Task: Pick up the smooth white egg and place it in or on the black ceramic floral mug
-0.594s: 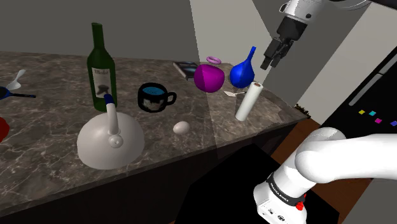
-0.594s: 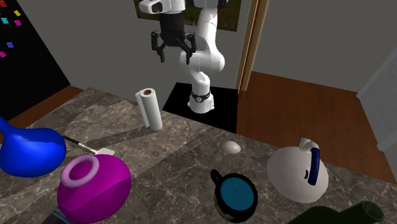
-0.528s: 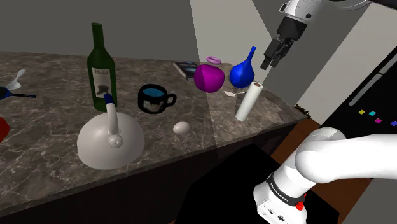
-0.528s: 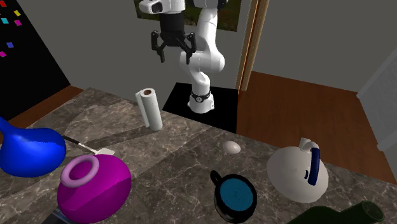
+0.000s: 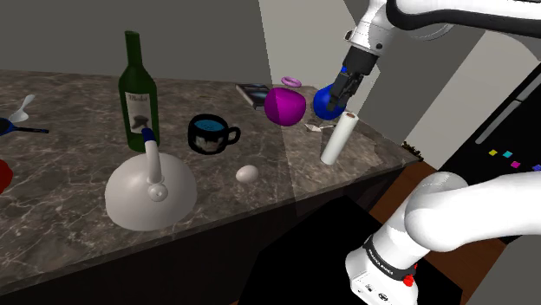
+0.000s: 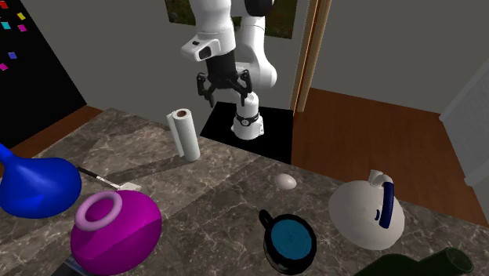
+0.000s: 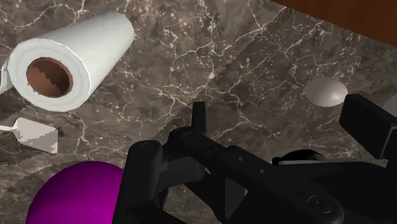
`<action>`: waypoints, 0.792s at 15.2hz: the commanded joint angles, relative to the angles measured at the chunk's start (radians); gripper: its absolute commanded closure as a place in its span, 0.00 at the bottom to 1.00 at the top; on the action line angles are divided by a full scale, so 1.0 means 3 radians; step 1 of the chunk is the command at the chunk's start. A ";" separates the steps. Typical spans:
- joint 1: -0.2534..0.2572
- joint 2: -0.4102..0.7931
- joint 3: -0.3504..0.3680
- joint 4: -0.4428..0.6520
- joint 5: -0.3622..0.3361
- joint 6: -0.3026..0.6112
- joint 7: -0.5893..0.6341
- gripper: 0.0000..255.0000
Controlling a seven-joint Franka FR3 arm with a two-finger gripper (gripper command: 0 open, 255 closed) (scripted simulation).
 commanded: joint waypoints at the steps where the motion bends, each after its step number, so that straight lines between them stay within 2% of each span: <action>1: 0.0072 0.0175 -0.0007 -0.0057 0.0091 0.0188 -0.0058 0.00; 12: 0.0506 0.1155 0.0025 -0.0154 0.0690 0.1003 -0.0479 0.00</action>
